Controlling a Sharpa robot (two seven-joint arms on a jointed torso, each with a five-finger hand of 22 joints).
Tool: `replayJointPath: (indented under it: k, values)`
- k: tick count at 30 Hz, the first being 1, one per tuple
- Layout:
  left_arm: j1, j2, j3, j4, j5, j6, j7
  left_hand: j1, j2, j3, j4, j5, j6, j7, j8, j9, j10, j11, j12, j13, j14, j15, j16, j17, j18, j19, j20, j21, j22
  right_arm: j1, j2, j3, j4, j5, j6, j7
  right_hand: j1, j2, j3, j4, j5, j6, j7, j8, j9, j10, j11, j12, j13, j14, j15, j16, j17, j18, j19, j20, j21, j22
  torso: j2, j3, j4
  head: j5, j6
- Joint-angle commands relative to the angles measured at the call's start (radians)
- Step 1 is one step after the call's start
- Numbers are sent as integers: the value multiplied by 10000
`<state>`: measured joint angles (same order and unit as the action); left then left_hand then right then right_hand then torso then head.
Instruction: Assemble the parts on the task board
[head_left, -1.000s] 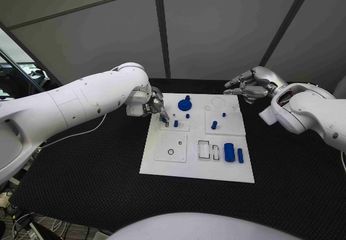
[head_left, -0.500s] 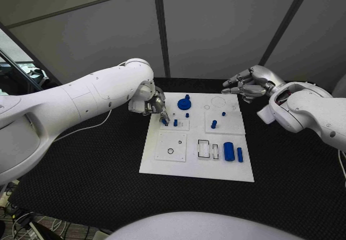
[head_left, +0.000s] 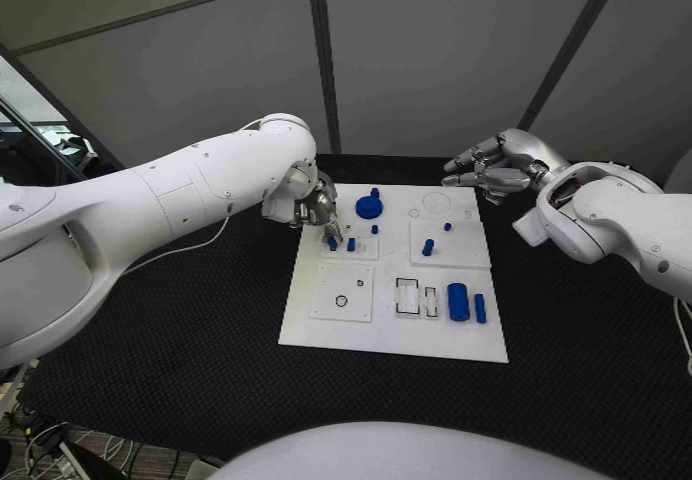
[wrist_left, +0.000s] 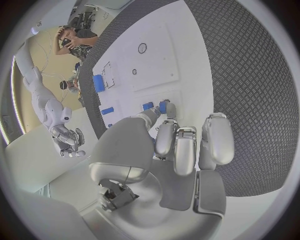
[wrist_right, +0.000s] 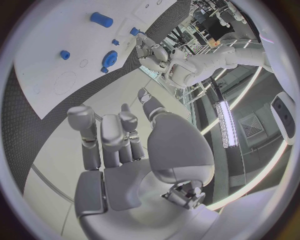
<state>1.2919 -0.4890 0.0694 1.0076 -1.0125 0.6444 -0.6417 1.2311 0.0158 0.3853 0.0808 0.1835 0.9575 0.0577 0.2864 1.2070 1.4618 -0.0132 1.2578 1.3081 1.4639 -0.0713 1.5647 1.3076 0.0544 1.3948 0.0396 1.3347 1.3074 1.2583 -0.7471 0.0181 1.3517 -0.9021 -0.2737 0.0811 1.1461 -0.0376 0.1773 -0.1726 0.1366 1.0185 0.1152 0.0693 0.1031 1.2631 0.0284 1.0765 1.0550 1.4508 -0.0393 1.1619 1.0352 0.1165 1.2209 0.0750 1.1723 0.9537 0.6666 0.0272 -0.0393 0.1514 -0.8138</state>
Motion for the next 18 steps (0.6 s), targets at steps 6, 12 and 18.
replayJointPath:
  k: [6,12,18]
  values:
    - [26,74,-1,17,-836,166,342,-33,51,1516,-1583,-48,-40,46,-62,16,13,42,26,1760,1069,61,61,2632,149,-15,58,50,333,20,35,6,-10,-11,28,96,-28,70,3,-19,21,-76,-22,-44,15,50,16,62,7,65,-25,-35,9,82,62,-33,-20,9,1,5,1,0,1]
    - [26,82,-2,18,-946,184,343,-36,52,1523,-1595,-53,-39,46,-61,16,20,41,45,1766,1069,62,61,2632,149,-17,60,49,333,20,46,6,-24,-11,37,100,-28,70,3,-19,21,-76,-22,-44,15,50,16,62,7,65,-25,-35,9,82,62,-33,-20,9,0,3,3,-2,-9]
    - [26,96,-4,16,-977,257,330,-39,51,1533,-1615,-58,-37,46,-61,16,15,41,30,1762,1069,64,61,2632,152,-26,62,40,325,20,59,6,-32,-11,45,105,-28,70,3,-19,21,-76,-22,-44,15,50,16,62,7,65,-25,-35,9,82,62,-33,-20,9,-1,0,4,-5,-16]
